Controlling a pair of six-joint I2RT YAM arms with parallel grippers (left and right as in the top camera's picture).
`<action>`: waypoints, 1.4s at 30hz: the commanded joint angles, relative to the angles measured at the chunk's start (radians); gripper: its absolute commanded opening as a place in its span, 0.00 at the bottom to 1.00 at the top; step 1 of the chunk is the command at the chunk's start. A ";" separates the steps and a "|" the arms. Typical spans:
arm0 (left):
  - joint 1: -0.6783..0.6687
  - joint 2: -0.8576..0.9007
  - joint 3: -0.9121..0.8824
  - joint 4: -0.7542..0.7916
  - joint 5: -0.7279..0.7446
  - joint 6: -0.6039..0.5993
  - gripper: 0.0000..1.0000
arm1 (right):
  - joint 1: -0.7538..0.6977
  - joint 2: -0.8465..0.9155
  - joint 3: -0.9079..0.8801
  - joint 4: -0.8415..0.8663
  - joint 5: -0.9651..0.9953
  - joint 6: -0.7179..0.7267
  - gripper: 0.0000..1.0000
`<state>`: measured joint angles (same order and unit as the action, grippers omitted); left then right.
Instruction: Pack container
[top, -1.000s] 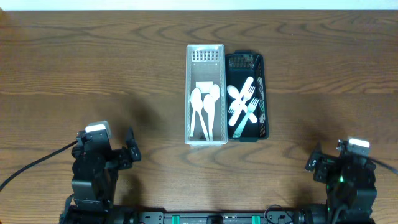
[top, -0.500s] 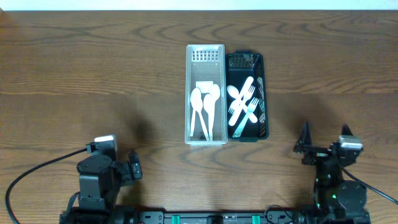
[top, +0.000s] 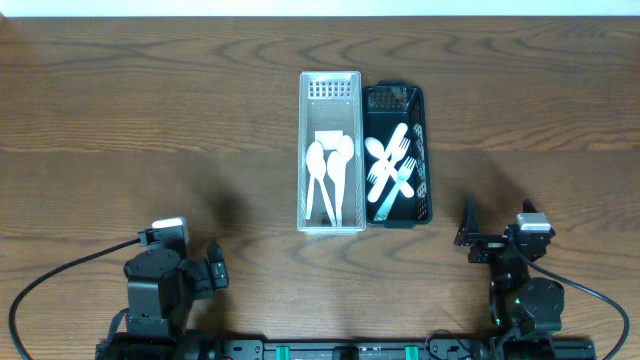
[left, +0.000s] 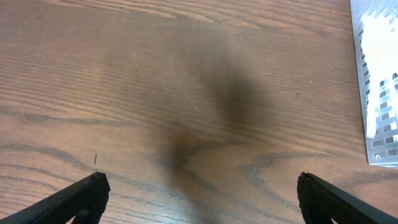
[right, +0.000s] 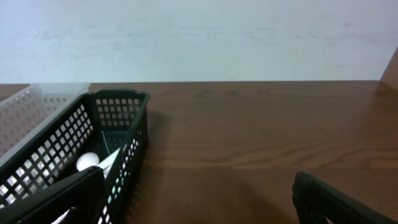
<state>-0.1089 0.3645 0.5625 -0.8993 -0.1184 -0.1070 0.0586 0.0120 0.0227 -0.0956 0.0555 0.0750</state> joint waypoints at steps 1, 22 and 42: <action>-0.006 0.000 0.006 -0.002 0.002 0.006 0.98 | 0.006 -0.006 -0.006 0.001 -0.023 -0.009 0.99; -0.006 0.000 0.006 -0.002 0.002 0.006 0.98 | 0.006 -0.006 -0.006 0.001 -0.023 -0.009 0.99; 0.001 -0.258 -0.221 0.507 0.003 0.166 0.98 | 0.006 -0.006 -0.006 0.001 -0.023 -0.009 0.99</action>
<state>-0.1085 0.1474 0.4267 -0.4782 -0.1181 -0.0227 0.0586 0.0120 0.0227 -0.0948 0.0399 0.0750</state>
